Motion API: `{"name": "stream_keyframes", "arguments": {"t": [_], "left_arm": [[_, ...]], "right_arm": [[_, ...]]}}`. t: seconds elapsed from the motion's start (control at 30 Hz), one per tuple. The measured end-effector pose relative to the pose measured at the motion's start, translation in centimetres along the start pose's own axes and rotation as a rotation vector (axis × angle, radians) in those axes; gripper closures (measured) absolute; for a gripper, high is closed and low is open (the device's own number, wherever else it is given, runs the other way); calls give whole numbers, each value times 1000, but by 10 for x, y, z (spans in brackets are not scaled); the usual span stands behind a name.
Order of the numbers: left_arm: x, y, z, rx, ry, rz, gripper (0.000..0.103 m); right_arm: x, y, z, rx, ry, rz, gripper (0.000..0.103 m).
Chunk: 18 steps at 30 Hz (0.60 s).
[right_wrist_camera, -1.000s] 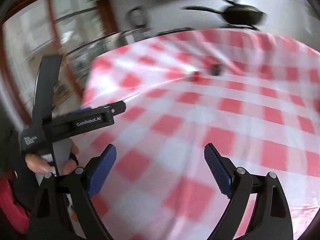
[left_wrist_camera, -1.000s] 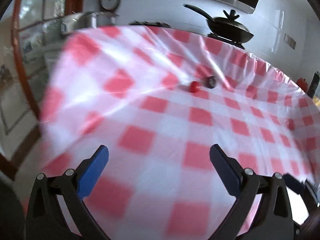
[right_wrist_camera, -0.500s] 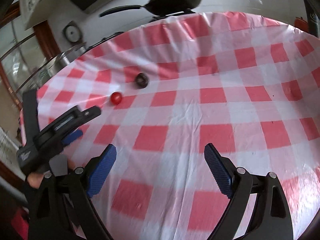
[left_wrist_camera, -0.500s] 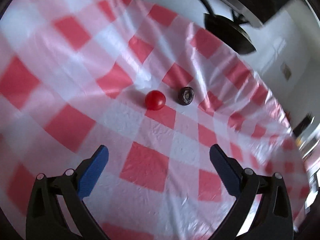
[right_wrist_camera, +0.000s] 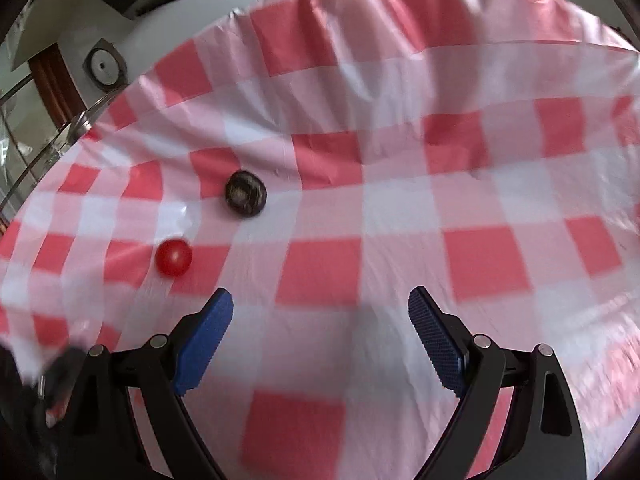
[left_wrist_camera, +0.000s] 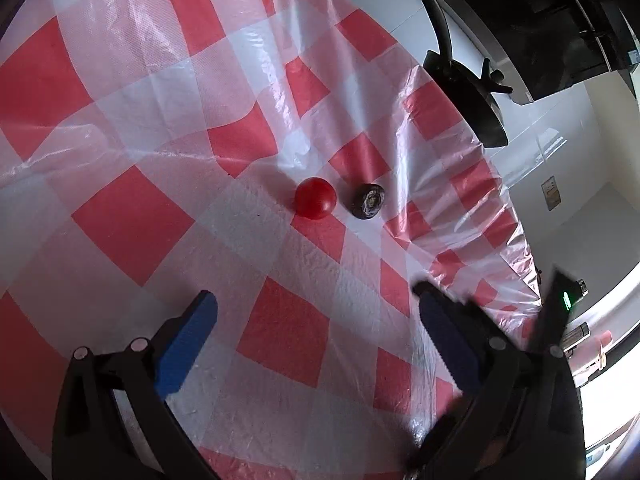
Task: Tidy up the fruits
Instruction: 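Grasp the last dark brown plum with the right tool, then grasp the last red cherry tomato with the left tool while the right tool holds the plum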
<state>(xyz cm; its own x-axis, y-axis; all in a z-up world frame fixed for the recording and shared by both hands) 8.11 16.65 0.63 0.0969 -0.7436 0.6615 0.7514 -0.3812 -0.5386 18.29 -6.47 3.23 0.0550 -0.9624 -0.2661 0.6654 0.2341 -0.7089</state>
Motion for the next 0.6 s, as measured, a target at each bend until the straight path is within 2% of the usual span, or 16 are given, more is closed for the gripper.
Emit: {"name": "stream_keyframes", "arguments": {"t": [0.2,0.33,0.43,0.47,0.5,0.53,0.57,0.6], "left_arm": [[1,2,-1,-7,14,27,2],[1,2,-1,-5,14,32,2],[1,3,-1,-7,15,32,2],[1,3,-1,-7,15,31,2],[1,3,-2,-7,16,31,2],[1,3,-2,-7,16,32,2],[1,3,-2,-8,18,31,2],[1,3,-2,-9,19,31,2]], "right_arm": [[-32,44,33,-5,-57,-5,16],[-59,65,45,-16,-156,-11,23],[-70,81,52,-49,-198,-27,33],[-71,86,54,-64,-206,-36,40],[-72,90,55,-78,-213,-43,47],[-72,91,55,-85,-230,-58,64],[-70,86,54,-70,-234,-75,64],[-63,74,51,-47,-209,-51,64]]}}
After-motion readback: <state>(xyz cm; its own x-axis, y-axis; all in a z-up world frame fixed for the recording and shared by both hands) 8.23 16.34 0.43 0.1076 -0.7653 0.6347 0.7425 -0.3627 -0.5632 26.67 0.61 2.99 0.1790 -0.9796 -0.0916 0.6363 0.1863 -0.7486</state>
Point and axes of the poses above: each gripper's, at about its wrist camera, not at the fingertips, and y roughly the way its jaws point, x to its right, z to its top, the point moved 1 cm from there along y, roughly the way its jaws point, and after that the axes turned 1 degree about -x, right-handed, at the moved point
